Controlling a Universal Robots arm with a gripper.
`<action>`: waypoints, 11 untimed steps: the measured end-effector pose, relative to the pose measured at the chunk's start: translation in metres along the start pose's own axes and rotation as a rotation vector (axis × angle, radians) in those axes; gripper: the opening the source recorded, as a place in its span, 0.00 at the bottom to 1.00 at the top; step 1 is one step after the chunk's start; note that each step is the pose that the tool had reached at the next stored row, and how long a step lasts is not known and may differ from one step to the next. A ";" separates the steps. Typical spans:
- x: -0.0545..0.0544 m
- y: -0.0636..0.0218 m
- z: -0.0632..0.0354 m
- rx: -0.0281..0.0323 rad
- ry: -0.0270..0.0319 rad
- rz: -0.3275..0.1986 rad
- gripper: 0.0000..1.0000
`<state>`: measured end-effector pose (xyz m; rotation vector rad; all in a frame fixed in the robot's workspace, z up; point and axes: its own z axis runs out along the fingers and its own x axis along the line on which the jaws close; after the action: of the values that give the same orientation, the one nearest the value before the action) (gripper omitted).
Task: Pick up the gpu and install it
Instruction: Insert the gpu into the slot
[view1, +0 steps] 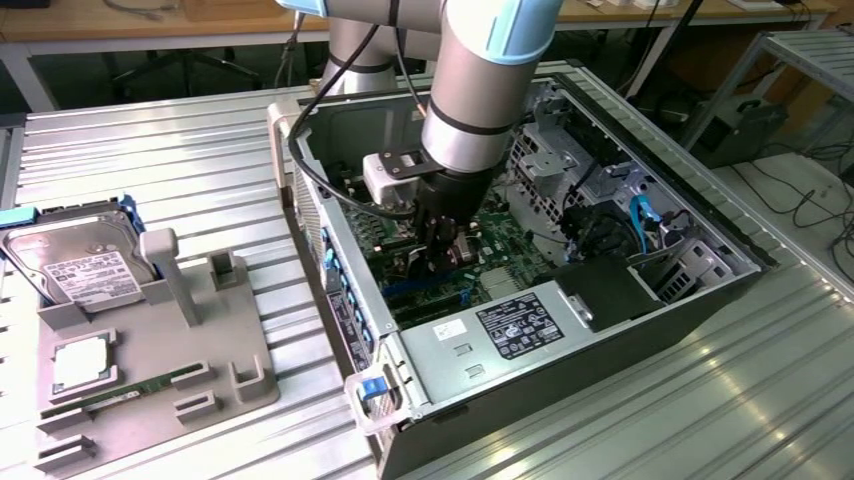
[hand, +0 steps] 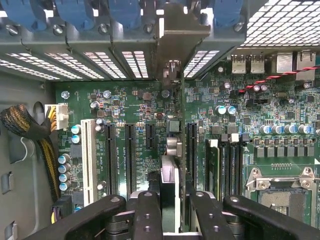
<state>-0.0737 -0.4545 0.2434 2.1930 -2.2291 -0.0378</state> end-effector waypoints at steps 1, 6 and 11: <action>0.000 0.0000 0.0001 0.0000 0.0001 0.000 0.27; 0.000 -0.0001 0.0029 -0.0001 0.0000 0.000 0.27; 0.000 -0.0002 0.0066 -0.0001 0.0000 0.000 0.27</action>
<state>-0.0737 -0.4545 0.2368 2.1929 -2.2291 -0.0380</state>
